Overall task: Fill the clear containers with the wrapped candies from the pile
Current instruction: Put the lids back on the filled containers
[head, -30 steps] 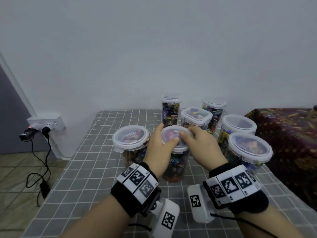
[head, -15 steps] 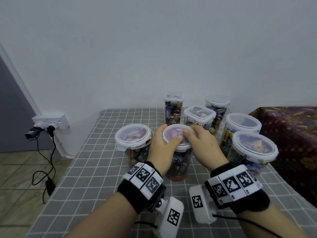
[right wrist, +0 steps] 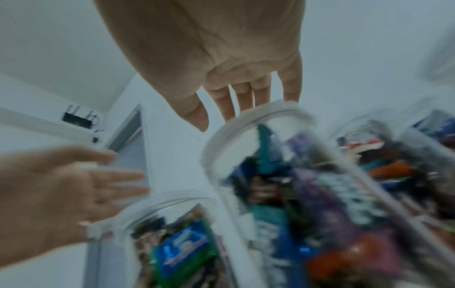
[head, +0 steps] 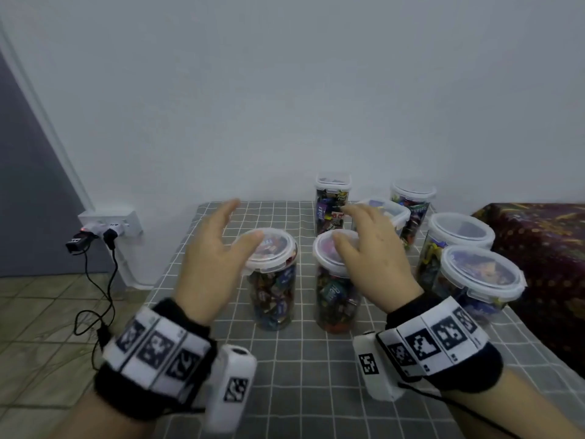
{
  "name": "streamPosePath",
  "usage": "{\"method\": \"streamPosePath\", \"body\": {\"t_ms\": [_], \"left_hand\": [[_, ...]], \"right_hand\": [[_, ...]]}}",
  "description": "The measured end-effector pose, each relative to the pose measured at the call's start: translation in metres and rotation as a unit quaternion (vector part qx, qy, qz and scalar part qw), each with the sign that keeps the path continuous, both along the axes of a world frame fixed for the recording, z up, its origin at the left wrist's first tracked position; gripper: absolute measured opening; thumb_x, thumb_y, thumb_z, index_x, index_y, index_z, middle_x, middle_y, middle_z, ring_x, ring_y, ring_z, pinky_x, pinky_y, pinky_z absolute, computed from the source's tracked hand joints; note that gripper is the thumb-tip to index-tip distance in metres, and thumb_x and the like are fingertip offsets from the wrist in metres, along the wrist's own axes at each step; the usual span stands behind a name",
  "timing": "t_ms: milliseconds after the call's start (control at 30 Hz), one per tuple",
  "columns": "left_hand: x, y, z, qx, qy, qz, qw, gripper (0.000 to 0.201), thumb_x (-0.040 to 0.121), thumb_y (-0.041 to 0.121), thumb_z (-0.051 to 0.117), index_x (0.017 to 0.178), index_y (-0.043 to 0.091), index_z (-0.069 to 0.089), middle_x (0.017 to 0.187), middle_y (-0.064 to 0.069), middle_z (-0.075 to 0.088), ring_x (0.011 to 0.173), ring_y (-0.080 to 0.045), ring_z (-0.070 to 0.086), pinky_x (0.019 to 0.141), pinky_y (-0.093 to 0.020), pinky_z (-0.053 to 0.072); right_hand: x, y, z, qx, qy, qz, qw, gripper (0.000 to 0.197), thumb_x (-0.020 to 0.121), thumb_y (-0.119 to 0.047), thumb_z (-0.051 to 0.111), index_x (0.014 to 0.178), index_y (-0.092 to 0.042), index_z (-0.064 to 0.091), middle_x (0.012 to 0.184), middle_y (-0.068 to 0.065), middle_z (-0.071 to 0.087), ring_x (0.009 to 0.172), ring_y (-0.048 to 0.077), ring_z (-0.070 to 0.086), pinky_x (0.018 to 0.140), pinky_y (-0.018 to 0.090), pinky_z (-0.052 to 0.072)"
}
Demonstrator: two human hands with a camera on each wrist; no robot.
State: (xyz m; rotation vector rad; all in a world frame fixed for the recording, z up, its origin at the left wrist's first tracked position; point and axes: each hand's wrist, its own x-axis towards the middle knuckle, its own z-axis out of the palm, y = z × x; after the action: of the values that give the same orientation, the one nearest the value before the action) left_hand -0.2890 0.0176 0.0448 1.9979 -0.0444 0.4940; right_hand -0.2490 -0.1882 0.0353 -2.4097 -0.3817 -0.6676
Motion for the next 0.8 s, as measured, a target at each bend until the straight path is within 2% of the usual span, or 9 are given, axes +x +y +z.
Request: {"method": "streamPosePath", "body": {"t_ms": [100, 167, 267, 333, 400, 467, 533, 600, 800], "left_hand": [[0.021, 0.023, -0.004, 0.112, 0.137, -0.042, 0.983, 0.093, 0.072, 0.059, 0.068, 0.147, 0.022, 0.028, 0.15, 0.007, 0.033, 0.133, -0.009, 0.037, 0.109, -0.029, 0.029], [0.024, 0.027, -0.008, 0.125, 0.169, -0.102, 0.972, 0.078, 0.07, 0.061, 0.068, 0.136, 0.026, 0.046, 0.131, 0.019, 0.049, 0.11, 0.007, 0.052, 0.1, -0.017, 0.038], [0.026, 0.027, -0.015, 0.111, 0.136, -0.112, 0.978, 0.064, 0.061, 0.068, 0.063, 0.115, 0.033, 0.061, 0.106, 0.016, 0.067, 0.096, 0.003, 0.06, 0.092, -0.027, 0.048], [0.025, 0.026, -0.018, 0.107, 0.116, -0.097, 0.983, 0.05, 0.068, 0.061, 0.066, 0.11, 0.034, 0.062, 0.1, 0.015, 0.068, 0.095, 0.0, 0.061, 0.083, -0.019, 0.047], [0.022, 0.02, -0.014, 0.103, 0.108, -0.079, 0.986, 0.032, 0.078, 0.049, 0.07, 0.105, 0.042, 0.057, 0.093, 0.024, 0.062, 0.088, 0.008, 0.057, 0.073, -0.006, 0.038], [0.02, 0.015, -0.01, 0.109, 0.107, -0.069, 0.986, 0.034, 0.081, 0.04, 0.069, 0.109, 0.045, 0.052, 0.09, 0.028, 0.052, 0.082, 0.011, 0.05, 0.067, -0.001, 0.031], [0.021, 0.012, -0.01, 0.117, 0.101, -0.073, 0.985, 0.049, 0.082, 0.04, 0.067, 0.128, 0.028, 0.053, 0.102, 0.014, 0.059, 0.095, -0.004, 0.053, 0.07, -0.012, 0.036], [0.021, 0.009, -0.009, 0.133, 0.108, -0.067, 0.983, 0.059, 0.082, 0.044, 0.065, 0.134, 0.02, 0.05, 0.121, -0.001, 0.062, 0.11, -0.016, 0.054, 0.08, -0.021, 0.035], [0.027, 0.017, -0.023, 0.093, 0.12, -0.067, 0.986, 0.098, 0.062, 0.074, 0.063, 0.143, 0.025, 0.038, 0.14, 0.002, 0.05, 0.125, -0.011, 0.046, 0.099, -0.027, 0.035]], "right_hand": [[-0.006, 0.026, 0.007, -0.136, 0.017, 0.026, 0.99, 0.051, 0.086, -0.042, 0.035, 0.122, -0.012, 0.056, 0.129, 0.002, 0.055, 0.123, 0.022, 0.046, 0.106, 0.044, 0.03], [-0.008, 0.038, 0.009, -0.22, 0.076, 0.029, 0.972, 0.044, 0.094, -0.044, 0.037, 0.127, -0.019, 0.05, 0.133, -0.005, 0.05, 0.129, 0.015, 0.037, 0.112, 0.047, 0.013], [-0.009, 0.048, 0.011, -0.244, 0.119, 0.057, 0.961, 0.043, 0.097, -0.046, 0.037, 0.132, -0.022, 0.046, 0.135, -0.007, 0.05, 0.131, 0.012, 0.035, 0.112, 0.054, -0.002], [-0.009, 0.05, 0.013, -0.243, 0.143, 0.065, 0.957, 0.045, 0.097, -0.046, 0.037, 0.135, -0.021, 0.043, 0.139, -0.006, 0.047, 0.133, 0.012, 0.033, 0.113, 0.054, -0.005], [-0.01, 0.049, 0.015, -0.241, 0.151, 0.06, 0.957, 0.046, 0.097, -0.045, 0.038, 0.137, -0.022, 0.04, 0.141, -0.006, 0.045, 0.134, 0.012, 0.032, 0.113, 0.052, -0.005], [-0.011, 0.047, 0.018, -0.242, 0.148, 0.049, 0.958, 0.048, 0.097, -0.045, 0.038, 0.14, -0.023, 0.037, 0.143, -0.008, 0.043, 0.135, 0.012, 0.03, 0.113, 0.052, -0.005], [-0.011, 0.045, 0.019, -0.249, 0.155, 0.044, 0.955, 0.048, 0.098, -0.046, 0.037, 0.139, -0.024, 0.038, 0.142, -0.008, 0.044, 0.136, 0.012, 0.03, 0.113, 0.052, -0.006], [-0.01, 0.043, 0.018, -0.254, 0.167, 0.044, 0.952, 0.046, 0.098, -0.047, 0.036, 0.137, -0.023, 0.04, 0.141, -0.008, 0.045, 0.135, 0.012, 0.031, 0.113, 0.053, -0.005], [-0.009, 0.047, 0.018, -0.257, 0.171, 0.052, 0.95, 0.044, 0.098, -0.046, 0.034, 0.134, -0.023, 0.043, 0.139, -0.009, 0.047, 0.133, 0.012, 0.034, 0.112, 0.055, -0.006]]}}
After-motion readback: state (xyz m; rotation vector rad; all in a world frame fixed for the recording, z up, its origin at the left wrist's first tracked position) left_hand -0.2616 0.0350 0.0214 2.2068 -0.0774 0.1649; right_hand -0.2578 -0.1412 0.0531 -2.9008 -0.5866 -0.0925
